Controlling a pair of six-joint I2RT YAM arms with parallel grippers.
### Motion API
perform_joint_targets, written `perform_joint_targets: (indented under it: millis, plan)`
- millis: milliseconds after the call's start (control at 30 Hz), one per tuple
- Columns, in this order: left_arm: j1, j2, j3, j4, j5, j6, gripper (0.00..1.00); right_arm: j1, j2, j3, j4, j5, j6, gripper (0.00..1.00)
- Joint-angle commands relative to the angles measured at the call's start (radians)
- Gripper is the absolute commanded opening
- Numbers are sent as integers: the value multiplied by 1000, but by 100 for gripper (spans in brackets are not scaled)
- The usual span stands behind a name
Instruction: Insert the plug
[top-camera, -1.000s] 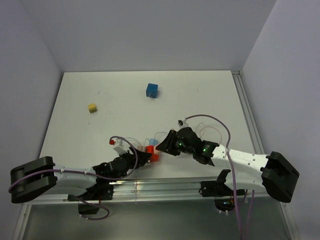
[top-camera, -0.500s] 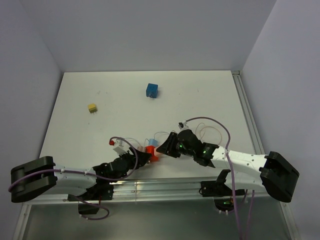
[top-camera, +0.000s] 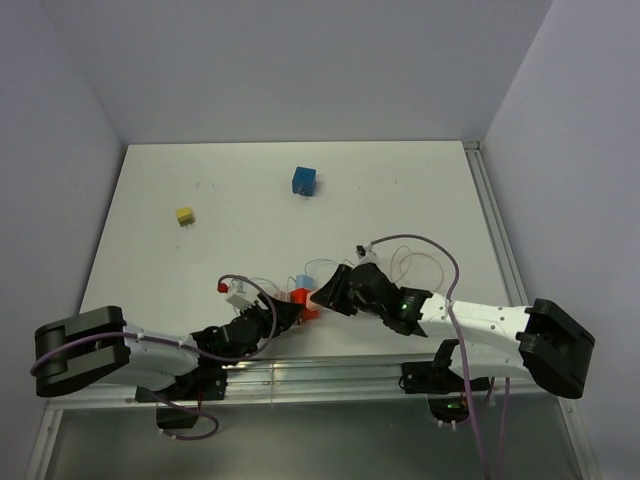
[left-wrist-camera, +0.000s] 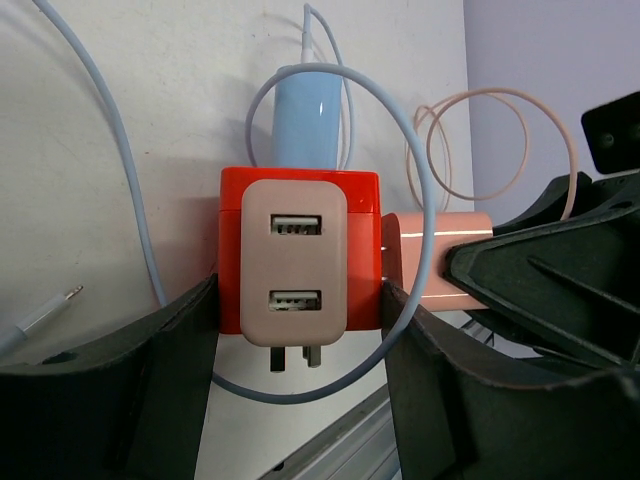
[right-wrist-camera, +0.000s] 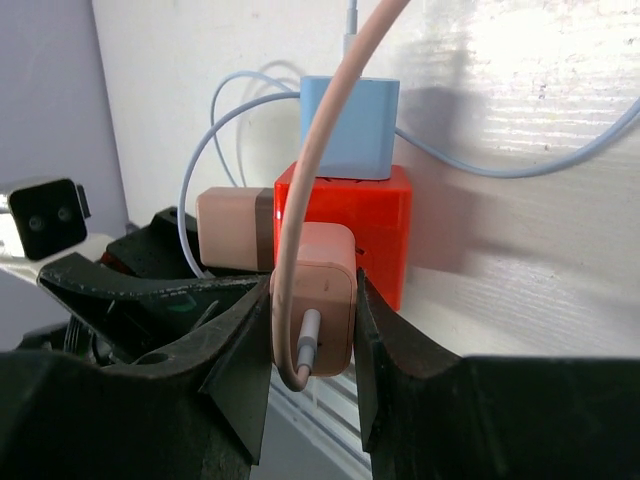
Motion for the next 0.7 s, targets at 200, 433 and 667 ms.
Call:
perform_joint_targets:
  millis: [200, 433, 667]
  plan:
    - [-15, 26, -38, -58, 33, -12, 0, 100, 123, 131, -184, 65, -46, 0]
    - [-17, -8, -46, -78, 25, -13, 0, 81, 204, 194, -195, -79, -184, 0]
    - [-17, -2, -77, -61, 25, 5, 0, 38, 212, 100, -39, -174, -236, 0]
